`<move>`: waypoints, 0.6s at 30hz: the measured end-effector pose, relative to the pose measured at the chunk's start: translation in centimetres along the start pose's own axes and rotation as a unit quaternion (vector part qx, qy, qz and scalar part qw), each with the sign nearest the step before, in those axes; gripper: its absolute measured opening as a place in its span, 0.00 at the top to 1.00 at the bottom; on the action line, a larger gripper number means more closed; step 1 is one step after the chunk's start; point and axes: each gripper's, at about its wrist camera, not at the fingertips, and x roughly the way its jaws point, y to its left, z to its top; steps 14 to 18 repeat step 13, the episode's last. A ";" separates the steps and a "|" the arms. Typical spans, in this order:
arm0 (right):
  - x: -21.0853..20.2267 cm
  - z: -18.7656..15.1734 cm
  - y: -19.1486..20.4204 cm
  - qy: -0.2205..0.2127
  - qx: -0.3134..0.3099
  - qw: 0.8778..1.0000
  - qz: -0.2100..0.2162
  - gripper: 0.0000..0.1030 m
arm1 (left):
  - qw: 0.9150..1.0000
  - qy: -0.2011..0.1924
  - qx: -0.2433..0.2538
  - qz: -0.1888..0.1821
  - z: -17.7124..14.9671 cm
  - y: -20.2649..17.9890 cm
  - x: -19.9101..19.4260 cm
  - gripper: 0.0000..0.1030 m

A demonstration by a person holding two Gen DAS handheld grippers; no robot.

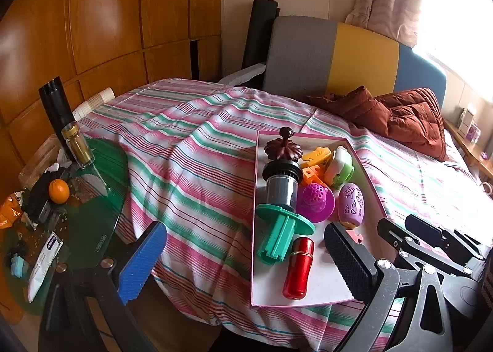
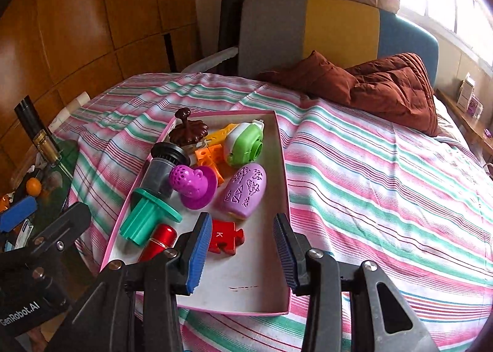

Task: Organize rigid objects

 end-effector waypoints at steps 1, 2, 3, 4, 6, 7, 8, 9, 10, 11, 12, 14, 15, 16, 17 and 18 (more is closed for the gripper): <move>0.0 0.0 0.0 0.000 0.000 1.000 0.001 0.60 | 1.000 0.000 0.001 0.000 0.0 0.0 0.0 0.00; 0.0 0.0 0.1 0.001 -0.001 1.000 0.001 0.60 | 1.000 0.002 0.001 -0.001 0.0 0.0 0.0 0.00; 0.0 0.0 0.1 0.001 -0.001 1.000 0.001 0.60 | 1.000 0.004 -0.001 -0.002 -0.1 0.1 0.0 0.00; 0.0 0.0 0.2 0.001 -0.002 1.000 0.002 0.60 | 1.000 0.007 -0.002 -0.004 -0.1 0.1 0.1 0.00; 0.0 0.0 0.2 0.002 -0.004 1.000 0.002 0.60 | 1.000 0.008 -0.002 -0.005 -0.1 0.2 0.1 0.00; 0.1 0.0 0.3 0.002 -0.004 1.000 0.001 0.60 | 1.000 0.005 -0.002 -0.004 -0.1 0.2 0.1 0.00; 0.1 0.0 0.3 0.002 -0.005 1.000 0.000 0.60 | 1.000 -0.003 -0.001 0.001 -0.2 0.2 0.0 0.01; 0.2 0.0 0.4 0.002 -0.005 1.000 0.000 0.60 | 1.000 -0.007 -0.001 0.003 -0.3 0.2 -0.1 0.01; 0.2 -0.1 0.4 0.003 -0.006 1.000 0.000 0.60 | 1.000 -0.007 0.001 0.004 -0.2 0.1 0.0 0.01; 0.3 -0.1 0.4 0.004 -0.006 1.000 0.001 0.60 | 1.000 -0.006 0.002 0.003 -0.2 0.1 0.0 0.01; 0.4 -0.1 0.5 0.005 -0.006 1.000 0.001 0.60 | 1.000 -0.005 0.001 0.002 -0.2 0.1 0.0 0.01; 0.4 -0.2 0.5 0.005 -0.006 1.000 0.001 0.60 | 1.000 -0.003 0.001 0.002 -0.2 0.1 0.1 0.01; 0.4 -0.2 0.5 0.005 -0.006 1.000 0.001 0.60 | 1.000 -0.003 0.001 0.002 -0.2 0.1 0.1 0.01; 0.4 -0.2 0.5 0.005 -0.006 1.000 0.001 0.60 | 1.000 -0.003 0.001 0.002 -0.2 0.1 0.1 0.01; 0.4 -0.2 0.5 0.005 -0.006 1.000 0.001 0.60 | 1.000 -0.003 0.001 0.002 -0.2 0.1 0.1 0.01; 0.4 -0.2 0.5 0.005 -0.006 1.000 0.001 0.60 | 1.000 -0.003 0.001 0.002 -0.2 0.1 0.1 0.01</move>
